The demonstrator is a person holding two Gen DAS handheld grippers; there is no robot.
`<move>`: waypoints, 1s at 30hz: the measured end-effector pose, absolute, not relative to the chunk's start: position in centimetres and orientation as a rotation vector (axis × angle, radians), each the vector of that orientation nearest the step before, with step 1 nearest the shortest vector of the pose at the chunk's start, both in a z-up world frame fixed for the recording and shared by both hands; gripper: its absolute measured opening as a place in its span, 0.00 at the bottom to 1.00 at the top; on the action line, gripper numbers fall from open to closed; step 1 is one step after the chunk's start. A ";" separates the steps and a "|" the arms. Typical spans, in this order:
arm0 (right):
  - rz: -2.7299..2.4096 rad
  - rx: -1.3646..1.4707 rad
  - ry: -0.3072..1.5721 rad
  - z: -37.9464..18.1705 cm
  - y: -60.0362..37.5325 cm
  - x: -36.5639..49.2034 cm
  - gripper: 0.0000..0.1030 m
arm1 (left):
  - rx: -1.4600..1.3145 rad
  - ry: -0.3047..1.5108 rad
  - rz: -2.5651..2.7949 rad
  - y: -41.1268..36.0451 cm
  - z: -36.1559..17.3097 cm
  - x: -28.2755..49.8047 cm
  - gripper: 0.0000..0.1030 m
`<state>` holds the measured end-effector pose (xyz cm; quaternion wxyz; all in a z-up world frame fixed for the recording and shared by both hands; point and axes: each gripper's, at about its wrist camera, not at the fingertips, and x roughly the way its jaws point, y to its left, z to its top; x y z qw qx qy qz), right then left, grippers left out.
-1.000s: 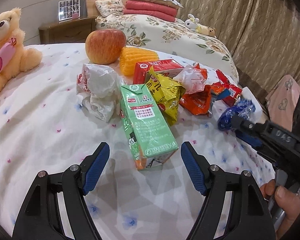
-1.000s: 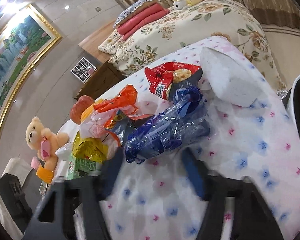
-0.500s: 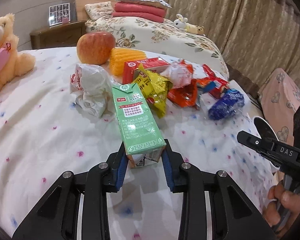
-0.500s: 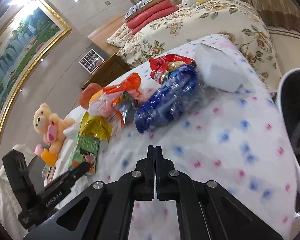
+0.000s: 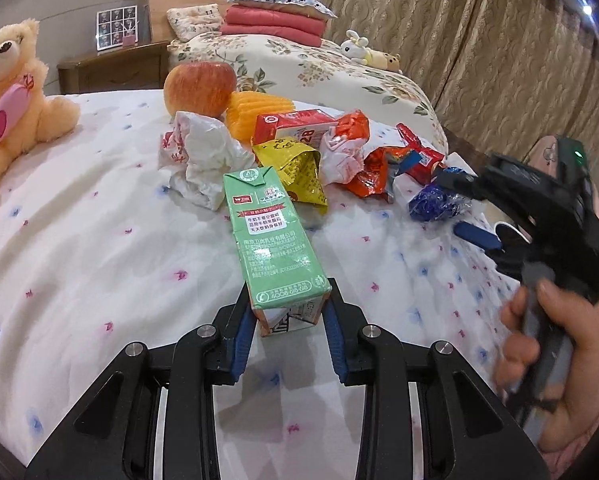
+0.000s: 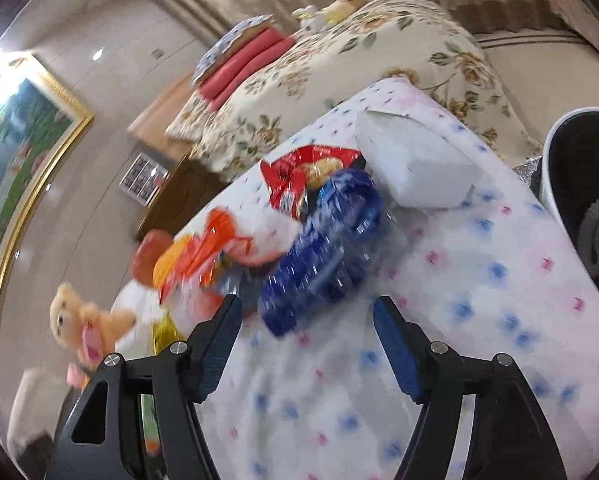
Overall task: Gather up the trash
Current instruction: 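Grasp the blue plastic bag with the right tool, then carry the blue bag and green carton over the trash bin with both tools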
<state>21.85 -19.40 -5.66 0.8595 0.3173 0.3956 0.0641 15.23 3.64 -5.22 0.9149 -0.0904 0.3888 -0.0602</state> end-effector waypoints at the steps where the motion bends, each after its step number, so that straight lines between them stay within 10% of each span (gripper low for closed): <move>1: 0.122 0.671 0.836 -5.8 -19.2 22.2 0.69 | -0.189 0.801 -0.130 3.6 -5.3 15.3 0.30; 9: 0.146 0.652 0.855 -6.5 -19.5 22.2 0.41 | -0.180 0.788 -0.176 2.7 -5.0 15.2 0.30; 30: 0.262 0.495 0.817 -4.4 -26.1 12.7 0.38 | -0.074 0.758 -0.333 -5.4 -3.6 13.0 0.30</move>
